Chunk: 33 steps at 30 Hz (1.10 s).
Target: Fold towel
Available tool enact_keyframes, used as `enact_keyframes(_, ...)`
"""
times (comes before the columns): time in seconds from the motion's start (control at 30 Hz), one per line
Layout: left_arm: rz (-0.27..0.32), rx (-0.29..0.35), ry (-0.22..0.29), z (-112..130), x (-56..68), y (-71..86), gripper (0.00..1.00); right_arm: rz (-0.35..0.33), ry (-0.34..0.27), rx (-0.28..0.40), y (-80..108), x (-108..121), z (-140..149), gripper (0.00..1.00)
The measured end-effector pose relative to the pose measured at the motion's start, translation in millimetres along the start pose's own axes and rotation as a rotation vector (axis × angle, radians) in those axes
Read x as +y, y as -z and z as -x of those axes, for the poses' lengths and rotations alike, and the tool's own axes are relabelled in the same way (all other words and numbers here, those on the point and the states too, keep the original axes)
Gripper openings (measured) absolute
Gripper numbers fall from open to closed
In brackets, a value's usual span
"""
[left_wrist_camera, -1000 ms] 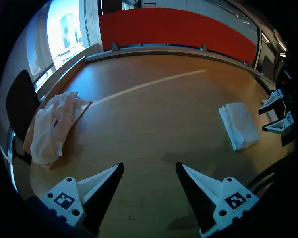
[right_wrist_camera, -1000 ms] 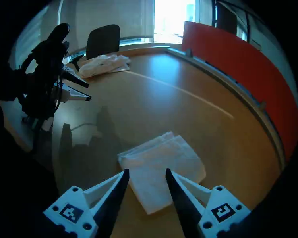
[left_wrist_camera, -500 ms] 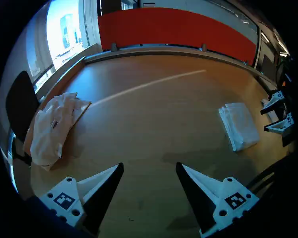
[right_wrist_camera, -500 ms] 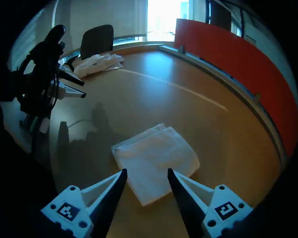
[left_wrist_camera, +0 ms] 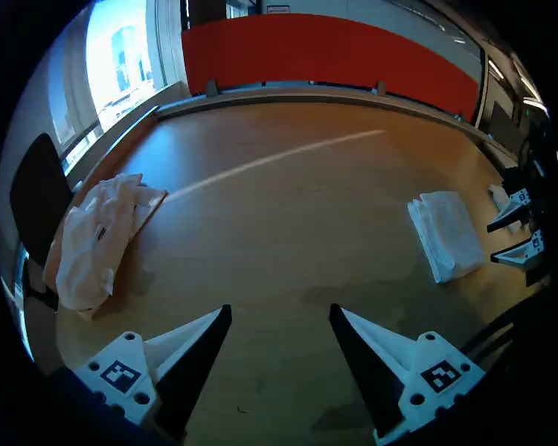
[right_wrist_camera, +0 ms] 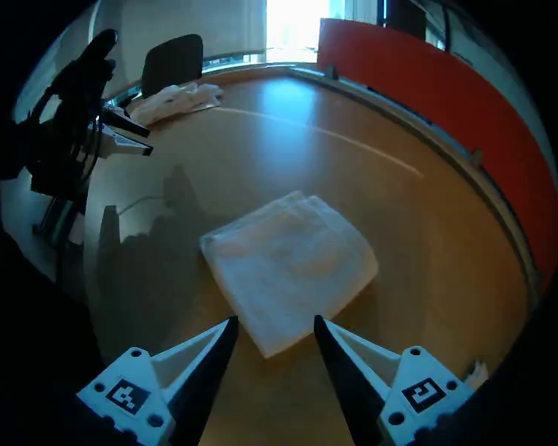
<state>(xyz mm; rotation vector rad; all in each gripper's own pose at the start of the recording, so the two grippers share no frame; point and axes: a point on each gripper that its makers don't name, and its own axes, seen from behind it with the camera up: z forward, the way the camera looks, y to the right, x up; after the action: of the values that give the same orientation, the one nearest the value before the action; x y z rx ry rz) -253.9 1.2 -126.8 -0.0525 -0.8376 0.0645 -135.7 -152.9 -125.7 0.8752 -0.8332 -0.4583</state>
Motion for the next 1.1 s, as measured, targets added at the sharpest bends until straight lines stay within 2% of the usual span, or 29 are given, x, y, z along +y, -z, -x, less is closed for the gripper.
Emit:
enact_keyframes(0.33, 0.002, -0.005, -0.001, 2, 1.1, -1.6, 0.98, 0.007, -0.036, -0.045, -7.9, -2, 30, 0.78)
enact_keyframes(0.53, 0.003, -0.007, -0.004, 2, 2.5, -2.5, 0.98, 0.016, -0.033, -0.055, -12.9, -3, 36, 0.78)
enact_keyframes(0.67, 0.004, -0.006, -0.004, 2, 3.2, -2.6, 0.98, 0.028, -0.038, -0.052, -15.6, -2, 37, 0.73)
enact_keyframes(0.8, 0.004, -0.007, -0.003, 2, 2.8, -2.9, 0.98, 0.033, -0.048, -0.051, -16.9, -1, 38, 0.63)
enact_keyframes(1.1, 0.003, -0.009, -0.007, 3, 0.9, -2.4, 0.98, 0.023, -0.069, -0.06, -18.2, -3, 43, 0.28)
